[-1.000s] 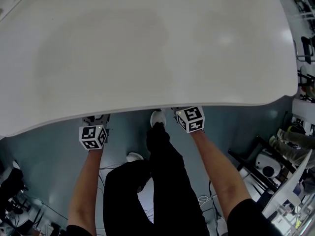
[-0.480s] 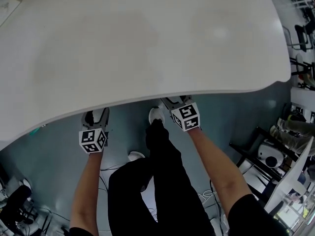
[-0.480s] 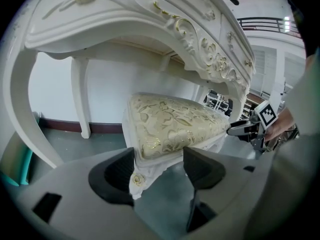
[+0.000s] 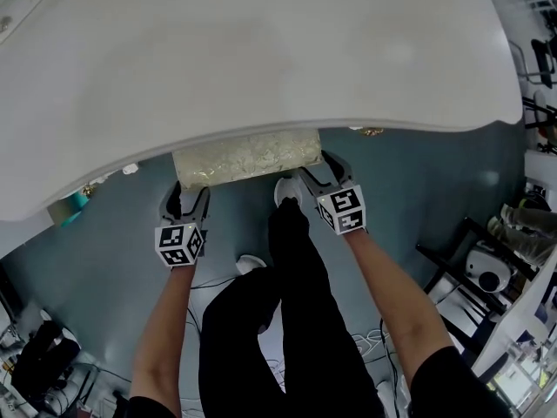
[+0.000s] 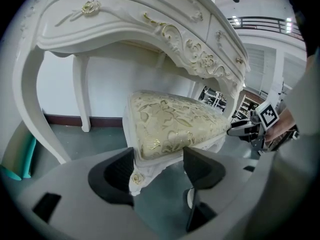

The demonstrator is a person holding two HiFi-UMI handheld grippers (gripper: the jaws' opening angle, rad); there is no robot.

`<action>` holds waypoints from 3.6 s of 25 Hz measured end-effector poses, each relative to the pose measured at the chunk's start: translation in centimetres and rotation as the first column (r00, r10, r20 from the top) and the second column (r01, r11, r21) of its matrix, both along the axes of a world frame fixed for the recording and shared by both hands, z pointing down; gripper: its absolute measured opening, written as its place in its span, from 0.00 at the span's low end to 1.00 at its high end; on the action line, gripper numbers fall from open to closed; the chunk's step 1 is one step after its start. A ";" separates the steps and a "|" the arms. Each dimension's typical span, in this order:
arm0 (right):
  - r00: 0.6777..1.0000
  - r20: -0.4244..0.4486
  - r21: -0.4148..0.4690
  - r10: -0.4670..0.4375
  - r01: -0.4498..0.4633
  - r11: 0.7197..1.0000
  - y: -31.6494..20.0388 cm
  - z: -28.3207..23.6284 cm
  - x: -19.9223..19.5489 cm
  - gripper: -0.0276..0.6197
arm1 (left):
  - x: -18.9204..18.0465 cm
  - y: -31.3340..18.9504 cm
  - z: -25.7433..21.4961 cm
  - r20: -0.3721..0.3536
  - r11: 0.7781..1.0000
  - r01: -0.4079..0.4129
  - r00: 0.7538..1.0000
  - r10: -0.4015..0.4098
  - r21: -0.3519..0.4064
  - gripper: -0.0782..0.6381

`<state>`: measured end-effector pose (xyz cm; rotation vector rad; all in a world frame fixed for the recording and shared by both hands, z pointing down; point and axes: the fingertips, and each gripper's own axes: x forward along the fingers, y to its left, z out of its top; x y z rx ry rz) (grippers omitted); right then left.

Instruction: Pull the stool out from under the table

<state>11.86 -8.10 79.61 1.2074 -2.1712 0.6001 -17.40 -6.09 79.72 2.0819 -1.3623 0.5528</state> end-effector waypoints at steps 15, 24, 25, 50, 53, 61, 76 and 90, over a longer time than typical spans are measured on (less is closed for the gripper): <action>0.999 -0.034 -0.029 -0.012 0.011 1.000 4.5 -0.1 1.1 0.47 | 1.1 4.1 -0.5 -0.008 0.997 -0.044 0.999 0.043 -0.064 0.55; 0.998 -0.057 -0.031 -0.013 0.011 0.999 4.9 0.0 1.1 0.46 | 1.4 5.5 -0.8 -0.029 0.997 -0.033 0.999 0.030 -0.076 0.57; 0.998 -0.057 -0.031 -0.005 0.003 1.000 5.0 0.0 1.1 0.46 | 1.4 5.6 -0.8 -0.026 0.996 -0.036 0.999 0.034 -0.078 0.57; 0.997 -0.072 -0.111 0.021 -0.029 0.993 11.9 0.3 1.9 0.45 | 3.0 11.6 -1.1 0.058 0.989 -0.106 0.992 0.113 -0.104 0.58; 0.997 -0.073 -0.107 0.019 -0.027 0.994 11.9 0.3 1.8 0.45 | 3.0 11.6 -1.1 0.059 0.987 -0.126 0.989 0.133 -0.100 0.58; 0.998 -0.062 -0.109 0.007 -0.014 0.994 11.9 0.2 2.0 0.45 | 3.1 11.8 -1.2 0.048 0.984 -0.143 0.988 0.149 -0.103 0.58; 0.999 -0.033 -0.070 0.002 -0.004 0.998 12.3 -0.6 2.1 0.42 | 3.8 12.8 -1.8 -0.009 0.986 -0.115 0.993 0.115 -0.118 0.60; 0.998 0.014 -0.144 0.058 -0.056 0.988 11.7 0.9 3.1 0.62 | 2.5 11.3 -0.3 0.031 0.992 -0.064 0.997 0.068 -0.109 0.61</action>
